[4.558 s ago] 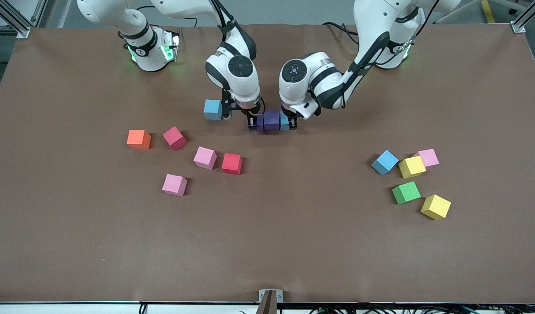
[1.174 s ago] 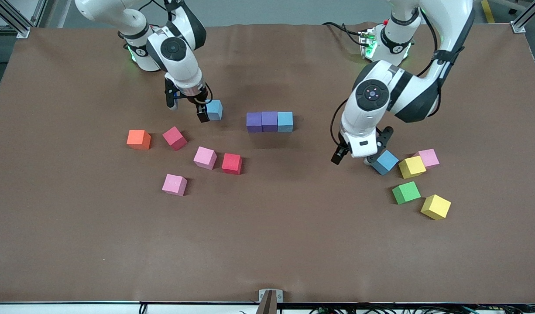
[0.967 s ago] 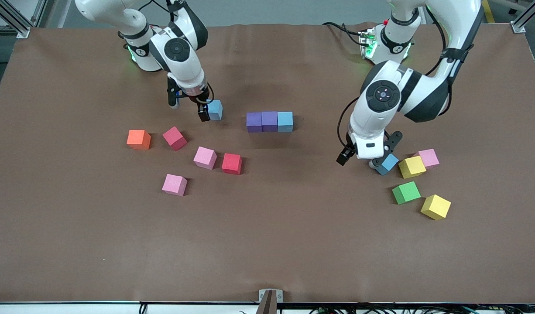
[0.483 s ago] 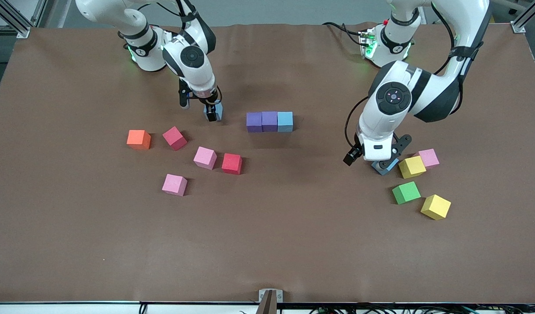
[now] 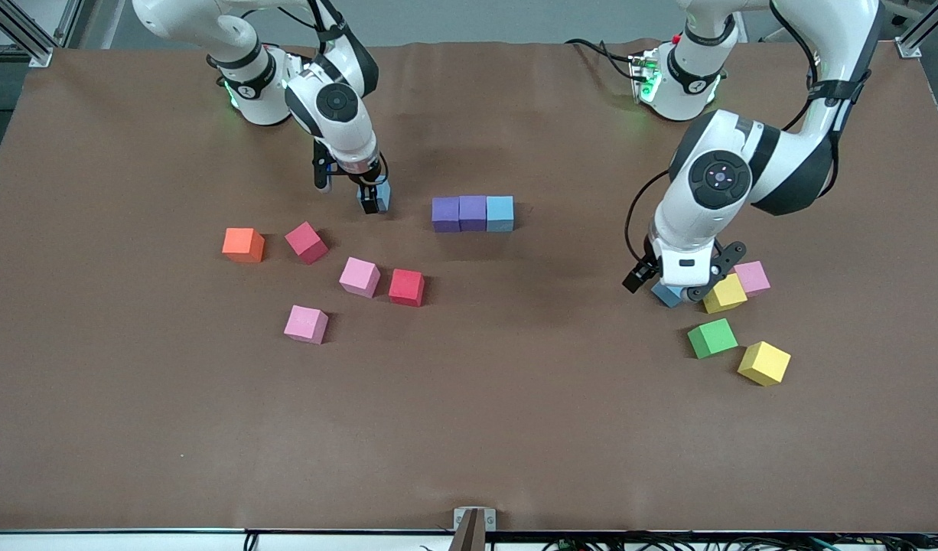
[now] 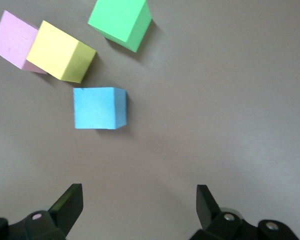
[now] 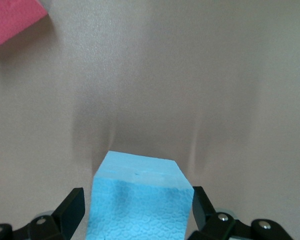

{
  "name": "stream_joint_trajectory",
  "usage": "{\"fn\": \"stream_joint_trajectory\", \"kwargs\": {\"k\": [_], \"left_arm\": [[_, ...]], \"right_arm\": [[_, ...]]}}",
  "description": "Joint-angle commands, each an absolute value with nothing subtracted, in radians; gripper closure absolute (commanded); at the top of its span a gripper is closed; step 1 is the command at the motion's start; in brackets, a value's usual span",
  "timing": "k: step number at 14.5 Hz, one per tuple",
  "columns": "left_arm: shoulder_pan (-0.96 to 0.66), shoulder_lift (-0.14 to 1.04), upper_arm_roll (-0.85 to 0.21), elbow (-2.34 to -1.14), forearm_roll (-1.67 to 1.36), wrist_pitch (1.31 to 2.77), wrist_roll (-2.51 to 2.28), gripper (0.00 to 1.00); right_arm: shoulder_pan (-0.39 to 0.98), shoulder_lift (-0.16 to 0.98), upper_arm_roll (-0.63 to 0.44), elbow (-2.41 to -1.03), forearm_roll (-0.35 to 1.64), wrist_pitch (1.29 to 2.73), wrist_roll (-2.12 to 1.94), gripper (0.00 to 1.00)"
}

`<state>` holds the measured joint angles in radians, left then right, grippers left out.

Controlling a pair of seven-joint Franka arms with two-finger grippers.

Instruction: Arrange 11 blocks into digit 3

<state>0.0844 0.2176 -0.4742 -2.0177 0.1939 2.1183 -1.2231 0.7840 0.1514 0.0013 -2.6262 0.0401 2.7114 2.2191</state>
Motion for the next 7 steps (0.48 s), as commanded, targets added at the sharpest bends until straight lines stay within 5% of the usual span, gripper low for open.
{"fn": "stream_joint_trajectory", "kwargs": {"k": [1, 2, 4, 6, 7], "left_arm": [[0.132, 0.158, -0.485, -2.100, 0.189, 2.146, -1.125, 0.00], [0.147, 0.152, -0.485, -2.121, 0.186, 2.167, -1.085, 0.00], [0.179, 0.130, -0.486, -2.184, 0.178, 2.224, -1.028, 0.00], [0.208, 0.115, -0.486, -2.248, 0.178, 2.305, -0.982, 0.00], [0.228, 0.112, -0.486, -2.275, 0.178, 2.348, -0.956, 0.00]], "right_arm": [[0.759, 0.137, 0.006, -2.635, 0.049, 2.714, 2.249, 0.07], [0.759, 0.137, 0.006, -2.635, 0.049, 2.712, 2.252, 0.11], [0.758, 0.137, 0.008, -2.631, 0.049, 2.712, 2.252, 0.36], [0.758, 0.138, 0.008, -2.616, 0.049, 2.712, 2.249, 0.87], [0.759, 0.138, 0.008, -2.605, 0.049, 2.709, 2.237, 0.97]]}}
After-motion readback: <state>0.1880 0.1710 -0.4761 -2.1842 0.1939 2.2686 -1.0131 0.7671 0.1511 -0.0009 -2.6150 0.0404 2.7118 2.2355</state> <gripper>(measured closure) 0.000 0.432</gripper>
